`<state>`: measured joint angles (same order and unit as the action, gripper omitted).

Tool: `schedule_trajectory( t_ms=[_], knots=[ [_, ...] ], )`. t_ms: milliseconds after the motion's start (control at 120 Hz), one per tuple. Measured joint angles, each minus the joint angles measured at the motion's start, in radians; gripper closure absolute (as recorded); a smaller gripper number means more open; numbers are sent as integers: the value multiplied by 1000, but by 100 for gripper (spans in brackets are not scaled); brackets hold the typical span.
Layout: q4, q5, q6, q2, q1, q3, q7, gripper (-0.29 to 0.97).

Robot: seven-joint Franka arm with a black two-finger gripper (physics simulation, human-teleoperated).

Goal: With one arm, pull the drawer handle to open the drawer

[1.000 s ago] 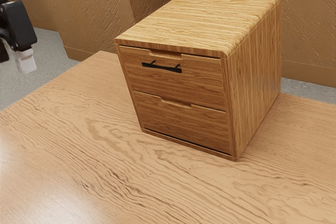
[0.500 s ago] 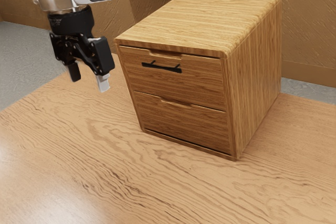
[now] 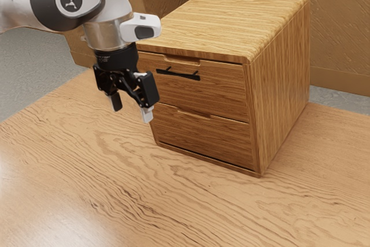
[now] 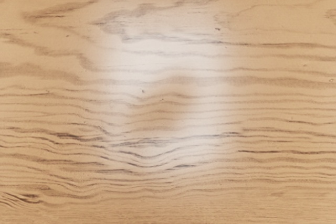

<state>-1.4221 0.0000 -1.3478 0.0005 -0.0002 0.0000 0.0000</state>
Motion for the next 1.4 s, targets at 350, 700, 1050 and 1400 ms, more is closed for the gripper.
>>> schedule_trajectory(
  t_ms=[350,700,1050,1400],
  knots=[
    [-103,0,-131,0,0,0,0,0],
    [-144,0,-198,0,0,0,0,0],
    [121,-56,-184,54,27,84,79,1],
    [145,-83,-158,58,367,94,219,2]
  ],
)
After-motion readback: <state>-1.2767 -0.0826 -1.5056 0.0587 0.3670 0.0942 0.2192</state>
